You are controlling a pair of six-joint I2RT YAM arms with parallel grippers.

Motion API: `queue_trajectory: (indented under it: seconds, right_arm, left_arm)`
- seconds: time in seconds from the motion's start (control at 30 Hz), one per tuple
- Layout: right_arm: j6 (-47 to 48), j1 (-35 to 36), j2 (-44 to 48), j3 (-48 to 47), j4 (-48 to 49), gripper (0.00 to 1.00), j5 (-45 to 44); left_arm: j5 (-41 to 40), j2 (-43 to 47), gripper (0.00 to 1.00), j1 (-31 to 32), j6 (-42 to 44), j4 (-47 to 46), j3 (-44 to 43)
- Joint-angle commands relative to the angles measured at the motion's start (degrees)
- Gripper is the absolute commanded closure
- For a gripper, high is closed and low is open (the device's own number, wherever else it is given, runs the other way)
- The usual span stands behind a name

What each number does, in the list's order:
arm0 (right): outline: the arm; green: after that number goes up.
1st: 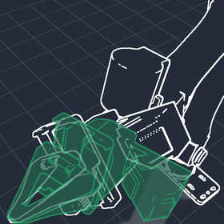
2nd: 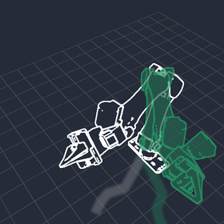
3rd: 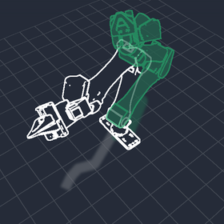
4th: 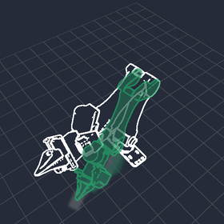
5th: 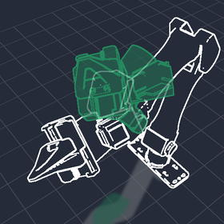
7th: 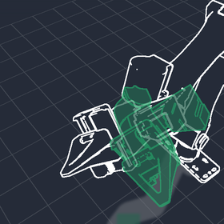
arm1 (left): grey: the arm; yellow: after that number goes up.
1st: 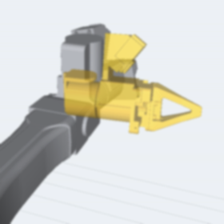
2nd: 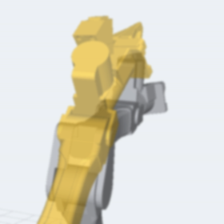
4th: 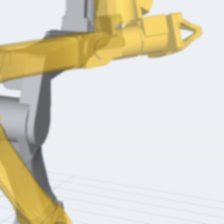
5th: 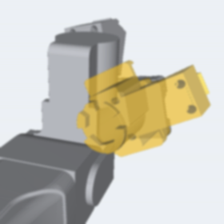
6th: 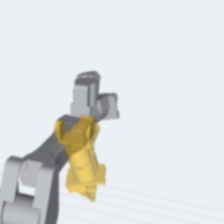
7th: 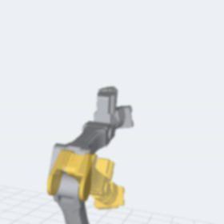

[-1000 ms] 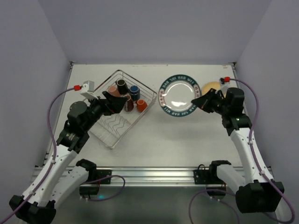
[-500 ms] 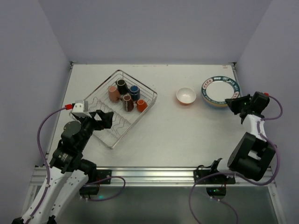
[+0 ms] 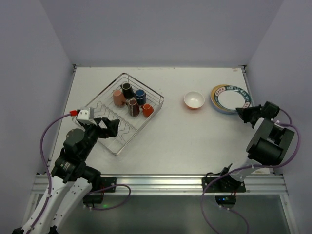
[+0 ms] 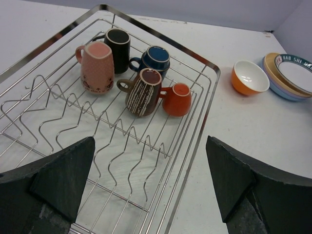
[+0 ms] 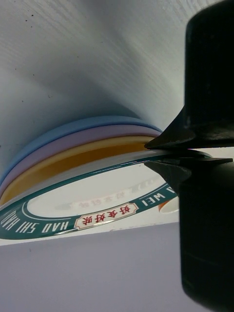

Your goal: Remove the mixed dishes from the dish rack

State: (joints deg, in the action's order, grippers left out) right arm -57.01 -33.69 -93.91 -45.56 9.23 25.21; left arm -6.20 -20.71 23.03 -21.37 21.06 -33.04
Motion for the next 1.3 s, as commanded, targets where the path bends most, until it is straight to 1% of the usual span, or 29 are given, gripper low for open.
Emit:
queue_trajectory:
  seconds: [0.0,0.1,0.13,0.23,0.4,0.57,0.63,0.77,1.0,1.17,1.27]
  right_arm:
    - [-1.3,-0.1,0.0,1.4,7.2,1.0,1.2]
    - [-1.3,0.0,-0.2,2.5,9.5,1.0,1.0]
    - [-1.8,0.0,-0.9,2.5,10.6,1.0,2.1]
    - [-2.7,0.0,-1.6,2.1,11.6,1.0,3.6]
    - [-2.7,0.6,0.0,1.7,12.0,1.0,4.7]
    - [-0.7,2.8,-0.7,-1.9,7.6,1.0,4.0]
    - [-0.6,3.0,-1.1,-2.2,6.6,0.98,3.5]
    - [-0.2,3.0,-1.5,-2.8,5.5,0.97,3.7]
    - [0.3,3.0,-2.0,-3.6,2.5,0.97,1.4]
    - [0.6,3.0,-2.3,-4.1,1.7,0.92,1.1]
    - [0.5,3.0,-1.9,-4.4,0.9,0.84,0.8]
  left_arm:
    - [0.7,0.0,0.0,0.4,1.9,-1.7,0.2]
    - [0.7,-0.1,0.0,0.4,1.9,-1.5,0.3]
    - [0.7,0.0,0.0,0.4,1.9,-1.5,0.3]
    - [0.7,0.2,0.0,0.4,1.9,-1.5,0.4]
    - [1.1,-0.1,0.0,0.4,2.1,-1.8,0.4]
    - [1.2,0.1,0.0,0.4,2.3,-1.6,0.4]
    - [1.1,0.2,0.0,0.4,2.3,-1.6,0.5]
    - [1.2,0.3,0.0,0.4,2.3,-1.6,0.6]
    - [1.4,0.5,0.0,0.4,2.3,-1.6,0.6]
    - [1.5,0.4,0.0,0.4,2.4,-1.7,0.7]
    - [1.5,0.5,0.0,0.4,2.4,-1.6,0.6]
